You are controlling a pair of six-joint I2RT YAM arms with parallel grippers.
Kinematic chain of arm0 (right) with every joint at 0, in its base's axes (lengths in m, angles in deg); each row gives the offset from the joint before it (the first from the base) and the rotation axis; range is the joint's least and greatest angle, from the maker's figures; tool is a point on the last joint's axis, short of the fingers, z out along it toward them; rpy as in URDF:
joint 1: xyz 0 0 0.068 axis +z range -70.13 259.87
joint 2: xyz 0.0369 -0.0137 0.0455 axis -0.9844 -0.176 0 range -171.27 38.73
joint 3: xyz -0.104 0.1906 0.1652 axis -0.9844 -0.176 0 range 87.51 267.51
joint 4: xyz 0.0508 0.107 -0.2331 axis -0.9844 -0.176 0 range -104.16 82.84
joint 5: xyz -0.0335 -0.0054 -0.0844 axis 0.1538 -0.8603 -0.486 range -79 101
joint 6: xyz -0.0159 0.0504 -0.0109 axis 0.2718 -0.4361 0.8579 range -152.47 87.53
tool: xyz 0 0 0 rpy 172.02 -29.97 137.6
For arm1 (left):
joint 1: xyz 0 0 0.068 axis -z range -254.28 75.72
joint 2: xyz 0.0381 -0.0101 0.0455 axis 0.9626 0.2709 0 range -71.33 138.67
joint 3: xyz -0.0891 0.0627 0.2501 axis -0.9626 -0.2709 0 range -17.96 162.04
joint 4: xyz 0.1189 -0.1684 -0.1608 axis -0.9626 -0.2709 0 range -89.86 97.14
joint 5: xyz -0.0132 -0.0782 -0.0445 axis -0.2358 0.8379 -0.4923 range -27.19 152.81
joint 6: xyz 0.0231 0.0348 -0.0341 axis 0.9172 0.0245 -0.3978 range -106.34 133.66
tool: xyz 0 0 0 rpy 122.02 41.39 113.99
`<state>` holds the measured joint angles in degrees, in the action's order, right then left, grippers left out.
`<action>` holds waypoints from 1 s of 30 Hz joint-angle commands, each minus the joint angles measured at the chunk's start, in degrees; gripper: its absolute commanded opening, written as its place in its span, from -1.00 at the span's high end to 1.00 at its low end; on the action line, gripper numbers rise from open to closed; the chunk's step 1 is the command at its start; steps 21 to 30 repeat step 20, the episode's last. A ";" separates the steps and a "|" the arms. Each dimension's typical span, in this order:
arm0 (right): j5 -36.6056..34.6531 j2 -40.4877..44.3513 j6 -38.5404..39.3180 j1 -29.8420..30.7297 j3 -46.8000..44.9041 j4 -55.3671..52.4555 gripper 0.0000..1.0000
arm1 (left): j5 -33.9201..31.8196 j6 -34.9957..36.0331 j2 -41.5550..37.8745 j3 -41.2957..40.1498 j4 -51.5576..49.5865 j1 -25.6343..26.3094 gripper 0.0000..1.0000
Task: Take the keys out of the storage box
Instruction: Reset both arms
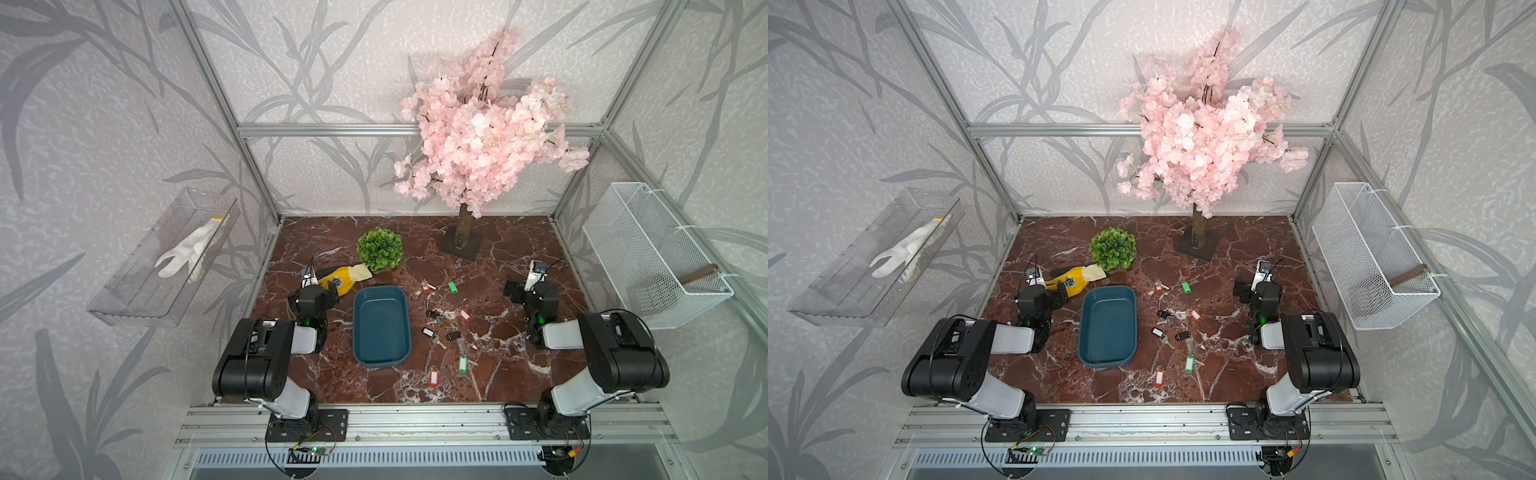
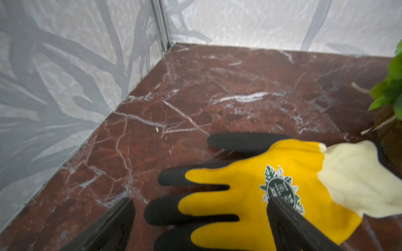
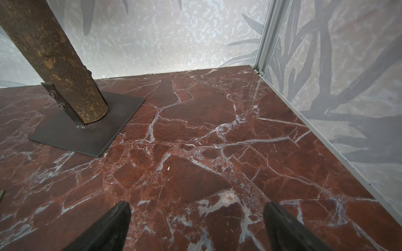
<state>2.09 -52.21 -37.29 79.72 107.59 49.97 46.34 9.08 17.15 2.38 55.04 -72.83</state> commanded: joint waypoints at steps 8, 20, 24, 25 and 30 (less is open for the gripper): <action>4.46 0.23 2.47 0.23 0.83 -0.89 -0.99 | 1.09 0.27 -1.02 2.93 -0.77 -1.03 -1.00; 5.57 0.24 2.97 0.32 1.25 -1.67 -0.99 | 1.07 0.32 -1.11 3.00 -1.01 -0.96 -1.00; 5.57 0.24 2.97 0.32 1.25 -1.67 -0.99 | 1.07 0.32 -1.11 3.00 -1.01 -0.96 -1.00; 5.57 0.24 2.97 0.32 1.25 -1.67 -0.99 | 1.07 0.32 -1.11 3.00 -1.01 -0.96 -1.00; 5.57 0.24 2.97 0.32 1.25 -1.67 -0.99 | 1.07 0.32 -1.11 3.00 -1.01 -0.96 -1.00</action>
